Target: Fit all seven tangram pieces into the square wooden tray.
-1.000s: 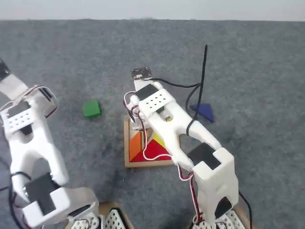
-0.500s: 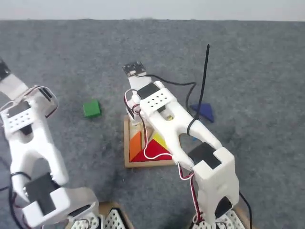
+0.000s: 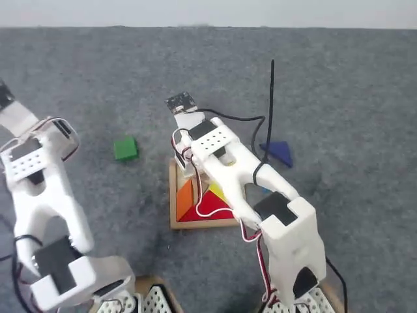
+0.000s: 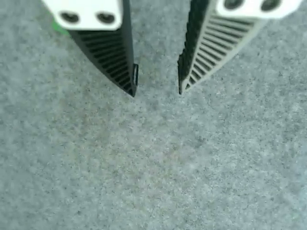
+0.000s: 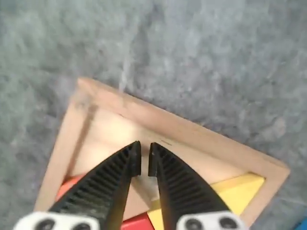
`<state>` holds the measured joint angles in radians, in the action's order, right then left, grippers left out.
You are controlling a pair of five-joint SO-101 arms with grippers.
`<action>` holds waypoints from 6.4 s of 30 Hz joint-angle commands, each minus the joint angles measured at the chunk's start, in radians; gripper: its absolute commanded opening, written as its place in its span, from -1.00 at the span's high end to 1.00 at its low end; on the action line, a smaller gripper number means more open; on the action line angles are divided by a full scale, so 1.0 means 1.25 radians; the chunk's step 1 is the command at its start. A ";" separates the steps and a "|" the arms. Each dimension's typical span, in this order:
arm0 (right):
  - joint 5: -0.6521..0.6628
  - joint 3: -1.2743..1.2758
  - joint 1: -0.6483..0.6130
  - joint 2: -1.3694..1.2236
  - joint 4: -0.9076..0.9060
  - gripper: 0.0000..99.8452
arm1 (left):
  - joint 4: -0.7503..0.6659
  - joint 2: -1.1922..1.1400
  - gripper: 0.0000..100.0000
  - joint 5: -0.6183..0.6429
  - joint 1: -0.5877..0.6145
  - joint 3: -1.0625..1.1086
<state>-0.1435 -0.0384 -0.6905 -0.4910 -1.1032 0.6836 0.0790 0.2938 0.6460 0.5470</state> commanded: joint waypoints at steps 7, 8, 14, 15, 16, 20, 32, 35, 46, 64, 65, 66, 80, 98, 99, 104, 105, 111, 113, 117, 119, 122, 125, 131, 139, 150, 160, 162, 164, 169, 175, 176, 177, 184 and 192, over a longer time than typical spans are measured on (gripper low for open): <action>0.010 0.110 0.034 0.112 0.007 0.93 | -0.023 0.043 0.73 -0.010 -0.005 -0.009; 0.010 0.135 0.031 0.129 0.010 0.93 | -0.023 0.042 0.73 -0.010 -0.006 -0.009; 0.011 0.233 -0.036 0.187 0.052 0.93 | -0.023 0.042 0.73 -0.010 -0.006 -0.009; 0.011 0.239 -0.048 0.187 0.057 0.93 | -0.023 0.042 0.73 -0.010 -0.006 -0.008; 0.011 0.244 -0.060 0.187 0.062 0.93 | -0.023 0.041 0.73 -0.010 -0.006 -0.008; 0.012 0.243 -0.080 0.195 0.057 0.93 | -0.023 0.041 0.73 -0.010 -0.006 -0.008; 0.011 0.281 -0.014 0.425 0.006 0.93 | -0.018 0.044 0.73 -0.023 -0.006 -0.002; 0.031 0.371 0.029 0.522 0.035 0.93 | 0.021 0.047 0.73 -0.093 -0.009 -0.019; 0.252 0.819 0.343 0.943 0.080 0.92 | 0.498 0.039 0.62 -0.242 -0.215 -0.213; 0.345 1.059 0.549 1.037 0.213 0.92 | 0.551 -0.388 0.55 -0.242 -0.252 -0.526; 0.345 1.059 0.549 1.037 0.213 0.92 | 0.560 -0.411 0.55 -0.242 -0.255 -0.553; 0.345 1.059 0.549 1.037 0.213 0.92 | 0.572 -0.435 0.55 -0.241 -0.259 -0.579; 0.345 1.061 0.549 1.037 0.213 0.92 | 0.652 -0.638 0.55 -0.168 -0.266 -0.733; 0.345 1.061 0.548 1.034 0.213 0.92 | 0.615 -0.643 0.70 -0.205 -0.252 -0.660; 0.345 1.061 0.548 1.034 0.213 0.92 | 0.615 -0.640 0.73 -0.205 -0.260 -0.655; 0.345 1.061 0.548 1.033 0.213 0.92 | 0.636 -0.613 0.81 -0.238 -0.322 -0.655; 0.345 1.061 0.548 1.032 0.213 0.92 | 0.644 -0.590 0.82 -0.238 -0.334 -0.654; 0.345 1.061 0.548 1.030 0.213 0.92 | 0.732 -0.388 0.82 -0.237 -0.423 -0.650; 0.345 1.061 0.548 1.032 0.213 0.92 | 0.766 -0.329 0.82 -0.241 -0.455 -0.650; 0.345 1.061 0.548 1.032 0.213 0.92 | 0.799 -0.259 0.82 -0.245 -0.529 -0.634; 0.345 1.061 0.548 1.034 0.213 0.92 | 0.786 -0.258 0.81 -0.254 -0.577 -0.612; 0.345 1.061 0.548 1.035 0.213 0.92 | 0.725 -0.280 0.81 -0.255 -0.657 -0.562; 0.345 1.061 0.548 1.035 0.213 0.92 | 0.660 -0.319 0.81 -0.257 -0.721 -0.528; 0.345 1.061 0.548 1.035 0.213 0.92 | 0.646 -0.409 0.81 -0.260 -0.778 -0.527; 0.345 1.061 0.548 1.037 0.213 0.92 | 0.668 -0.421 0.81 -0.261 -0.809 -0.522; 0.345 1.061 0.548 1.035 0.213 0.92 | 0.590 -0.275 0.79 -0.285 -0.832 -0.354; 0.345 1.061 0.548 1.032 0.213 0.92 | 0.504 -0.201 0.78 -0.312 -0.775 -0.241; 0.345 1.061 0.548 1.032 0.213 0.92 | 0.496 -0.212 0.78 -0.312 -0.776 -0.240; 0.345 1.061 0.548 1.032 0.213 0.92 | 0.493 -0.217 0.78 -0.313 -0.777 -0.240; 0.345 1.061 0.548 1.032 0.213 0.92 | 0.485 -0.222 0.71 -0.320 -0.773 -0.235; 0.345 1.061 0.548 1.033 0.213 0.92 | 0.490 -0.217 0.70 -0.335 -0.770 -0.235; 0.345 1.061 0.548 1.033 0.213 0.92 | 0.490 -0.217 0.70 -0.335 -0.770 -0.235; 0.345 1.061 0.548 1.033 0.213 0.92 | 0.490 -0.217 0.70 -0.336 -0.770 -0.235; 0.345 1.061 0.548 1.033 0.213 0.92 | 0.487 -0.217 0.59 -0.351 -0.770 -0.222; 0.345 1.061 0.548 1.033 0.213 0.92 | 0.462 -0.216 0.58 -0.349 -0.768 -0.214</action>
<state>0.2770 1.2950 -0.0138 0.7764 -0.8531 1.3004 -0.2079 -0.1373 -0.3207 0.2831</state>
